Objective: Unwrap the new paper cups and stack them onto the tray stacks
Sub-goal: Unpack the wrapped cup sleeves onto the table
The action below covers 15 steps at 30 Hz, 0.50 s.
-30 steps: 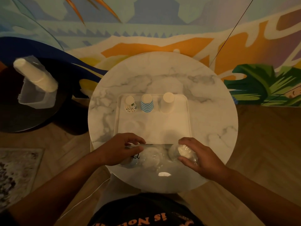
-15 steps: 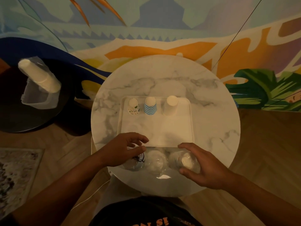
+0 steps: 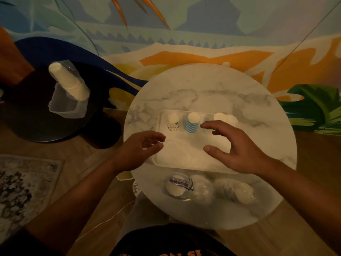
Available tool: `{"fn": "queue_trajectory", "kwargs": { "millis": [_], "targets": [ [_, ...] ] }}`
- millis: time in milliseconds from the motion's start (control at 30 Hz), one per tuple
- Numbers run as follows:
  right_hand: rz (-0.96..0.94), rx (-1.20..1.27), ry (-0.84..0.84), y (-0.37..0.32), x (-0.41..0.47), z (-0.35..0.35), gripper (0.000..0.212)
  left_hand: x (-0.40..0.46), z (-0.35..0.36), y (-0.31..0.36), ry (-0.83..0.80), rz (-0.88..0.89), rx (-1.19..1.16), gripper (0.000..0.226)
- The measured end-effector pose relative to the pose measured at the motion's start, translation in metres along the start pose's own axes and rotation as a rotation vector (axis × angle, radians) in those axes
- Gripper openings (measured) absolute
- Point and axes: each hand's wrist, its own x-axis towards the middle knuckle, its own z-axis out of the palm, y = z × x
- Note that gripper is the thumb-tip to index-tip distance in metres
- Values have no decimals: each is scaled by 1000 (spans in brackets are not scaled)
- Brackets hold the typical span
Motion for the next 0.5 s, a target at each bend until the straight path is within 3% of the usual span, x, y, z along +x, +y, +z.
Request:
{"fn": "queue_trajectory", "kwargs": {
  "millis": [300, 500],
  "targets": [
    [-59, -41, -98, -24, 142, 75, 39, 9, -120, -62, 369, -129, -32, 25],
    [-22, -33, -166, -40, 242, 136, 45, 18, -224, -121, 591, -165, -23, 36]
  ]
}}
